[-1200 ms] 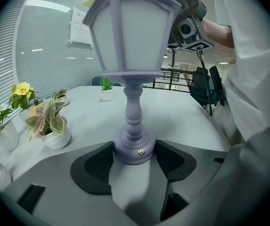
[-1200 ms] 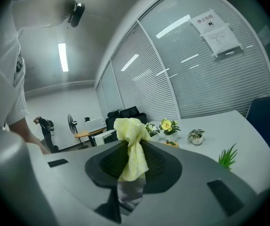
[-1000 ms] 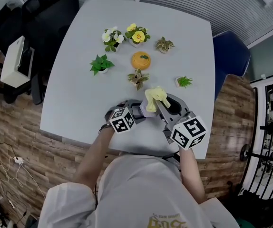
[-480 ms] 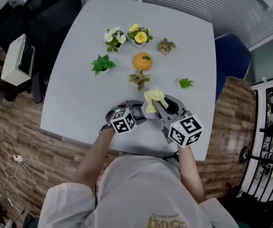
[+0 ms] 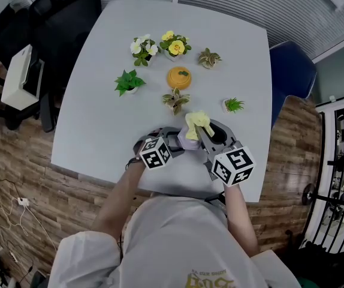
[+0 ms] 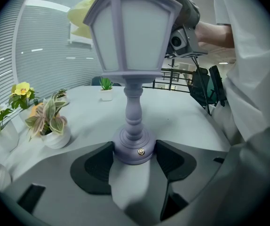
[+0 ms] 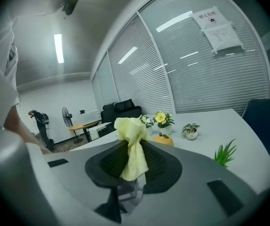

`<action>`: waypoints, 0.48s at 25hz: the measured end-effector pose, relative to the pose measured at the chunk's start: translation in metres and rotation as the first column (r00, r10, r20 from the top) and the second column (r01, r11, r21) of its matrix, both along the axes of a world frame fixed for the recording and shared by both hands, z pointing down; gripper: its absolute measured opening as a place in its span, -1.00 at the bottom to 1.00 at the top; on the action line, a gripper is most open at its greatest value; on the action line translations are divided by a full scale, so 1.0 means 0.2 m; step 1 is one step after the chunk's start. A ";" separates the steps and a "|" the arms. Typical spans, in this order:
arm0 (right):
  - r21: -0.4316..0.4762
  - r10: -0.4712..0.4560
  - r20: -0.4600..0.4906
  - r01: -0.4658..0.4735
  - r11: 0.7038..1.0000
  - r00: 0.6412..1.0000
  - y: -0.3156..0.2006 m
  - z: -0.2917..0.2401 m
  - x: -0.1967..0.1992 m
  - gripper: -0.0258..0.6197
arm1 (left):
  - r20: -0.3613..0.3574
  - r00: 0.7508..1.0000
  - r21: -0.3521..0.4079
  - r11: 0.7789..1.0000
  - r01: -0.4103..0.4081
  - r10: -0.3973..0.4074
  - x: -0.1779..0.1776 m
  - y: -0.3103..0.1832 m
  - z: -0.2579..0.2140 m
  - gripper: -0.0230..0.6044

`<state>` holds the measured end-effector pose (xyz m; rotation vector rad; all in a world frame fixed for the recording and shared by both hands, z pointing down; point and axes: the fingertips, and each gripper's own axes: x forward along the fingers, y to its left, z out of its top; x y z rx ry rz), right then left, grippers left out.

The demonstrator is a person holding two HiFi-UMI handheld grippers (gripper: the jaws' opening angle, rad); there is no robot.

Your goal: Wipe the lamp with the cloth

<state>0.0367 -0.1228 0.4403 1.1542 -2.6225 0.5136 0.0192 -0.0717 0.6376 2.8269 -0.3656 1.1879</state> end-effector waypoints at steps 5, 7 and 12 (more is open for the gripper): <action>0.007 0.026 -0.010 -0.026 1.000 1.000 0.00 0.01 0.02 -0.65 | 0.002 1.000 0.000 1.000 -0.001 0.001 0.00 0.00 0.00 0.02; 0.009 0.037 -0.011 -0.037 0.999 0.999 0.01 0.01 0.03 -0.65 | 0.002 1.000 -0.001 1.000 -0.001 0.001 0.00 0.00 0.00 0.02; 0.001 0.049 -0.016 -0.049 0.999 0.999 0.03 0.02 0.06 -0.65 | 0.002 1.000 -0.003 1.000 0.000 0.000 0.00 0.00 0.01 0.02</action>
